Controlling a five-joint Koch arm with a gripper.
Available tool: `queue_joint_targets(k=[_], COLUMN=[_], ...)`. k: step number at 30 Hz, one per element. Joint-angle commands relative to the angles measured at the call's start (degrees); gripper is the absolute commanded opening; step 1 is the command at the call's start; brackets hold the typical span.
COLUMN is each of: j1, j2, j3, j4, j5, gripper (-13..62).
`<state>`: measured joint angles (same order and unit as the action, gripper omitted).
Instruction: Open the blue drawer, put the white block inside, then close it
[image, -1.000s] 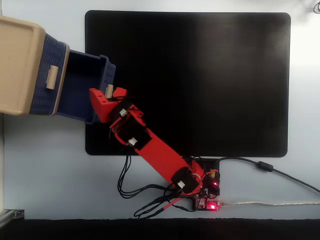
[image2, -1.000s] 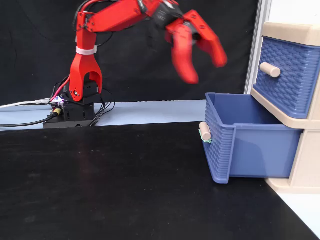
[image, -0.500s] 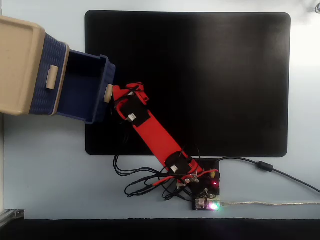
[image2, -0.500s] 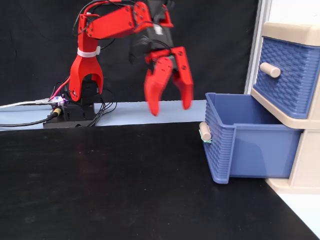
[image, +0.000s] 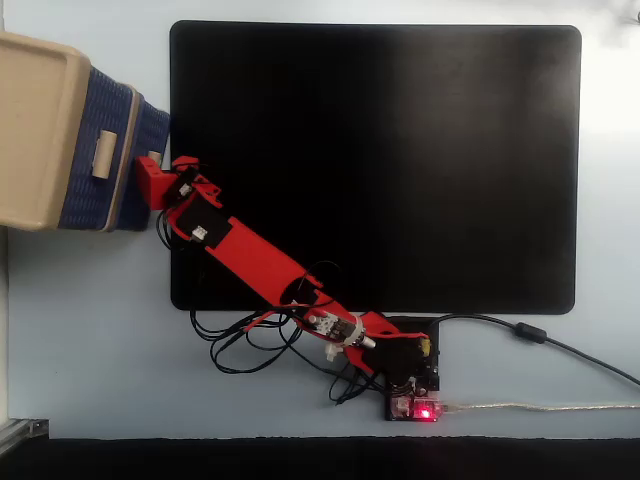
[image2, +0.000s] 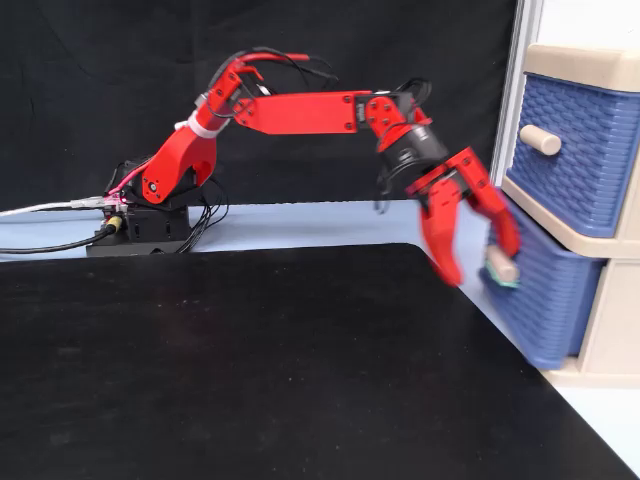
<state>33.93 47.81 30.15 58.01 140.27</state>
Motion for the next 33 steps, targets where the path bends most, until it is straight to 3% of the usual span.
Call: queue_joint_targets(k=[1, 6, 12, 16, 21, 26, 33], j1=[-0.44, -0.18, 12.39, 25.31, 43.42, 50.80, 55.90], j2=[-1.14, -4.22, 12.39, 22.68, 25.05, 29.27, 46.23], j3=[-6.59, -12.57, -13.10, -12.48, -10.72, 6.33, 46.49], j4=[-2.29, 1.67, 26.54, 43.59, 55.20, 56.69, 48.08], j5=[3.78, 4.66, -0.70, -18.37, -51.94, -59.68, -59.68], gripper=[34.1, 34.6, 34.1, 34.0, 33.8, 33.7, 33.8])
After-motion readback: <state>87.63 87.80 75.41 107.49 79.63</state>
